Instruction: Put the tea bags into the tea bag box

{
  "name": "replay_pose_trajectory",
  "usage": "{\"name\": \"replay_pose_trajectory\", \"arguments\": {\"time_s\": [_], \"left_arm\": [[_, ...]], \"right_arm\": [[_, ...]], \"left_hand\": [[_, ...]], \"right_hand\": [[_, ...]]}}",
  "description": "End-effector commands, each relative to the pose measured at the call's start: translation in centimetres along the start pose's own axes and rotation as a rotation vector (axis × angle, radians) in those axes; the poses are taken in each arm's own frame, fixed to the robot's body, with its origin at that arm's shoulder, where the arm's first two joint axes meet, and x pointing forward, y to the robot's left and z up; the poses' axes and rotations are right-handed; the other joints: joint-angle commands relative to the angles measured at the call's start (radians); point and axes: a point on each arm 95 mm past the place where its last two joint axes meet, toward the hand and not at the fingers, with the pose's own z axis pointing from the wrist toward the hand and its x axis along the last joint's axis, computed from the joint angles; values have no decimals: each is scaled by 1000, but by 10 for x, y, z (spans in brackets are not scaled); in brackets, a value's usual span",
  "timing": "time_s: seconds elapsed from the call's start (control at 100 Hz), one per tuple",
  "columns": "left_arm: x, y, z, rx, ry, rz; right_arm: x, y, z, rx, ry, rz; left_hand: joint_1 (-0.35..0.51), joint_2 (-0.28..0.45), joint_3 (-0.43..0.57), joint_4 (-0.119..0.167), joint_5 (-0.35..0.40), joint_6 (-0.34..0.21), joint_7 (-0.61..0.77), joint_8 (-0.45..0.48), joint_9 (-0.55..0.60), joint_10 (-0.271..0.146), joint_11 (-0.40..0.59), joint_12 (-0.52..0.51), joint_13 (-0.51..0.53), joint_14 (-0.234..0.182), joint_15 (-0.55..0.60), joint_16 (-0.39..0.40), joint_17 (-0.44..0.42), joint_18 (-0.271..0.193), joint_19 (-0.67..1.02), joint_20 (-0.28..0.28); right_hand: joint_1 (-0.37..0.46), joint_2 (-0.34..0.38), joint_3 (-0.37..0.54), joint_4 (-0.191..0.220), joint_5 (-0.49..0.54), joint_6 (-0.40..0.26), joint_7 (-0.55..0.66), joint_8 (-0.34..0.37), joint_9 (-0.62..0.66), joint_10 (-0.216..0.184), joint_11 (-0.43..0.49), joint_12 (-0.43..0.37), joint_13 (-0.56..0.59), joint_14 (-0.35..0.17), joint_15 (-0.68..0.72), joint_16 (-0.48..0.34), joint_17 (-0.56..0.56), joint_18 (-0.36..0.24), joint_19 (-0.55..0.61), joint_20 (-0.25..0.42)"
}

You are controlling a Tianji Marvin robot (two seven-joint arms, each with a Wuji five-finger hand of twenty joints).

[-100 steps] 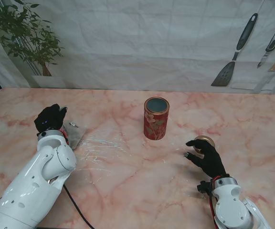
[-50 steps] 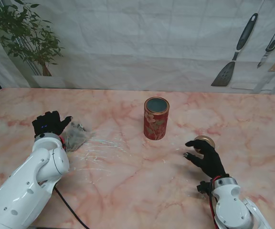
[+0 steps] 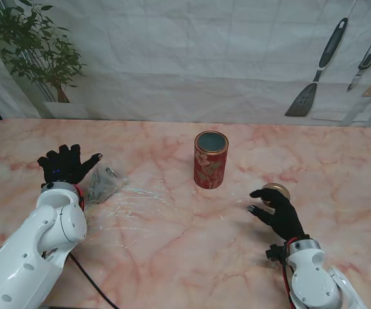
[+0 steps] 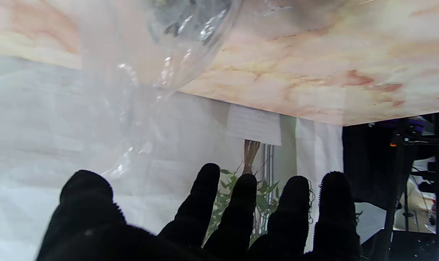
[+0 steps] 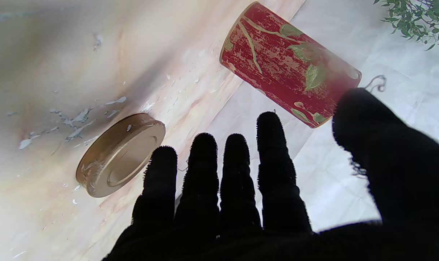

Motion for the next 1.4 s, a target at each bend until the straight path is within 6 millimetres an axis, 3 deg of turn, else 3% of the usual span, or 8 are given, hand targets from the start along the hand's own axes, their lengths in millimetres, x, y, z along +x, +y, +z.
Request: {"name": "replay_pose_trajectory", "arguments": {"time_s": [0.0,0.19,0.52,0.96,1.23,1.39], "left_arm": [[6,-2,-6,17,31,-46],[16,2,-21,75,134,-132],[35,29,-48,130,317,-234],[61,58,-78,142,470,-307],[63,82,-89,67,527,-273],[62,85,-92,61,517,-285]], "right_arm": [[1,-2,-1,16,5,2],[1,-1,-1,34,-1,-9],[1,1,-2,49,-2,-11],[2,1,-3,61,-2,-30],[3,2,-4,69,1,-45],[4,2,-5,72,2,-53]], "left_hand": [[-48,38,-16,-41,-29,-23,-29,-11,-28,-17,-18,-25,-23,-16,-61,-15,-21,34,-37,-21],[-78,29,-14,-37,-38,-76,-39,-12,-5,-54,-24,-32,-8,-53,-72,-22,-24,34,-46,-28],[-91,19,-8,-33,-38,-94,-31,-13,10,-69,-20,-34,9,-87,-73,-24,2,-16,-13,-17],[-83,11,-7,-32,-37,-91,-17,-16,28,-80,-7,-30,26,-98,-59,-21,21,-27,31,6],[-84,14,-7,-32,-44,-90,-16,-19,24,-83,-4,-29,29,-103,-55,-21,28,-30,45,14],[-80,12,-7,-32,-45,-91,-14,-20,24,-87,-1,-28,30,-105,-52,-20,29,-32,47,16]], "right_hand": [[-8,9,-13,16,-12,-7,-9,14,-30,-5,-8,-9,-21,-32,-16,-8,-11,-40,-18,10],[-7,9,-15,15,-24,-12,-15,13,-46,-4,-15,-12,-34,-35,-24,-11,-19,-42,-26,10],[-4,9,-20,16,-33,-16,-18,14,-56,-5,-28,-20,-47,-39,-38,-19,-25,-45,-46,6],[-1,8,-24,17,-51,-23,-24,15,-67,-1,-40,-28,-58,-38,-49,-26,-27,-47,-65,8],[0,7,-25,18,-63,-26,-28,16,-72,1,-42,-29,-62,-38,-50,-27,-27,-49,-71,11],[1,4,-26,18,-69,-28,-30,16,-76,1,-42,-29,-65,-38,-51,-27,-27,-49,-73,13]]}}
